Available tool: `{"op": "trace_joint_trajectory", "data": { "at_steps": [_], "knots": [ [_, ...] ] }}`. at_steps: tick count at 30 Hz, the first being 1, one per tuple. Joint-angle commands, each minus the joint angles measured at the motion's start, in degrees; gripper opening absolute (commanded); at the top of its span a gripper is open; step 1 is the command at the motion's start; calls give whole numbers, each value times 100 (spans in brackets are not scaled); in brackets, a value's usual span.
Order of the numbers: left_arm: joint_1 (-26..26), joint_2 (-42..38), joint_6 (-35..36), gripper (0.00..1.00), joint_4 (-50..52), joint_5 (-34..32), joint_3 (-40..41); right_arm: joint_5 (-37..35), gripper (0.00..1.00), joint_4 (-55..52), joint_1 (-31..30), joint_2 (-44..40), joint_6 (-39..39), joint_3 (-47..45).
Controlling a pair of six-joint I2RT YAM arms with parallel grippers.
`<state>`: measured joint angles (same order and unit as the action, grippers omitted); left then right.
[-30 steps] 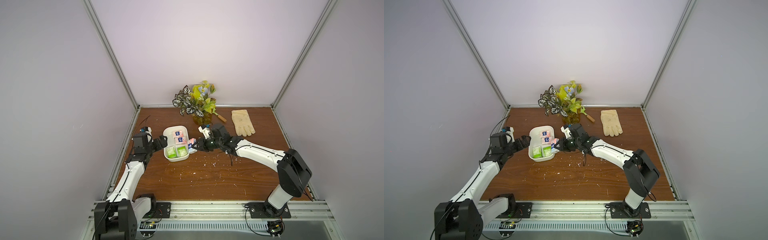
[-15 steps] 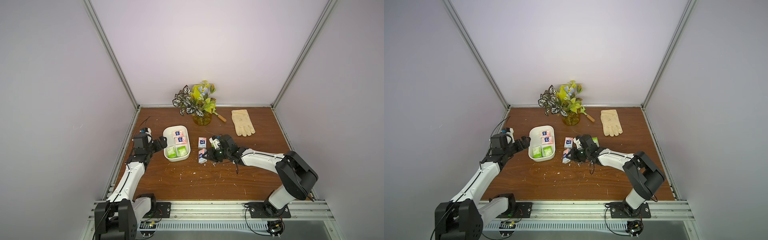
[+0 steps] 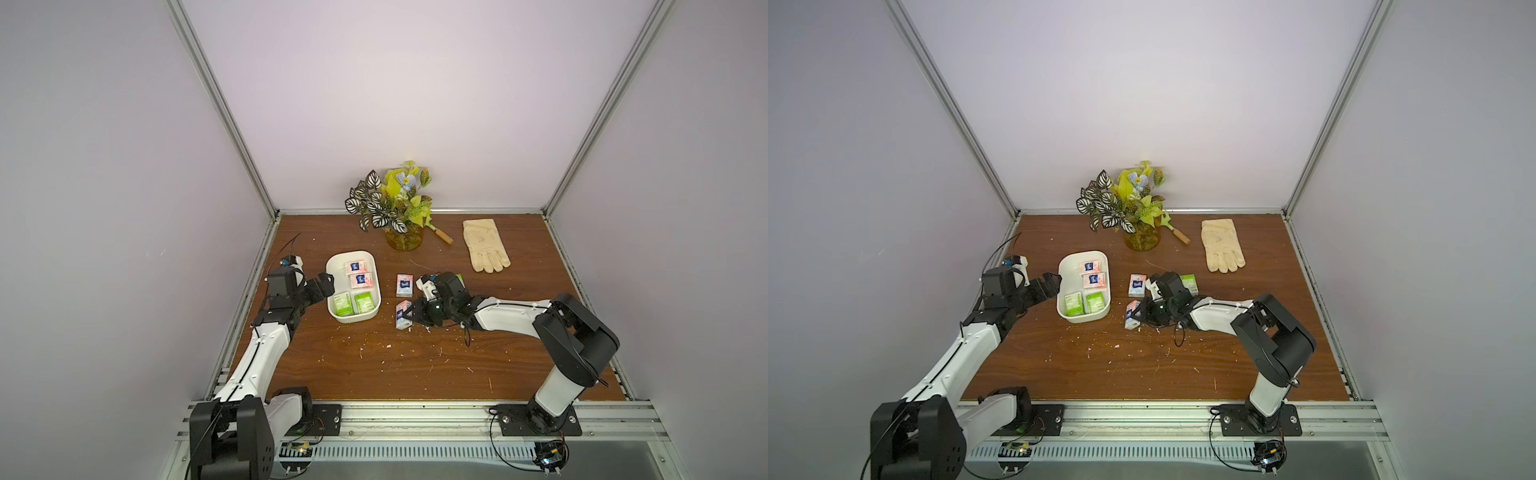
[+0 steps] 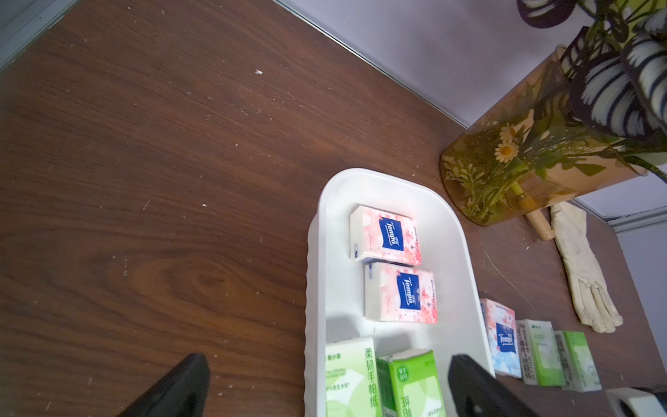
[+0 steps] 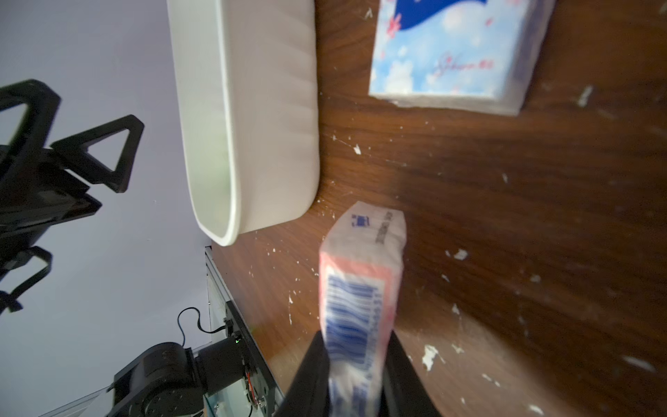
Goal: Take the pocket tissues out of the storage box
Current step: Place the pocket tissues at the center of the board.
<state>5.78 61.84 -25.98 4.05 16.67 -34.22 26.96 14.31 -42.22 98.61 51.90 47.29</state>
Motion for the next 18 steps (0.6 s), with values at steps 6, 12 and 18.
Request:
{"op": "trace_joint_trajectory", "data": {
  "at_steps": [6, 12, 18],
  "knots": [
    [59, 59, -2, 100, -63, 12, 19, -62, 28, 175, 36, 88, -82, 133],
    [63, 94, 4, 100, -54, 33, -10, -98, 34, 223, 63, 174, -83, 139],
    [63, 108, 14, 100, -36, 31, -13, -248, 46, 8, 64, 130, -179, 174]
  ]
}}
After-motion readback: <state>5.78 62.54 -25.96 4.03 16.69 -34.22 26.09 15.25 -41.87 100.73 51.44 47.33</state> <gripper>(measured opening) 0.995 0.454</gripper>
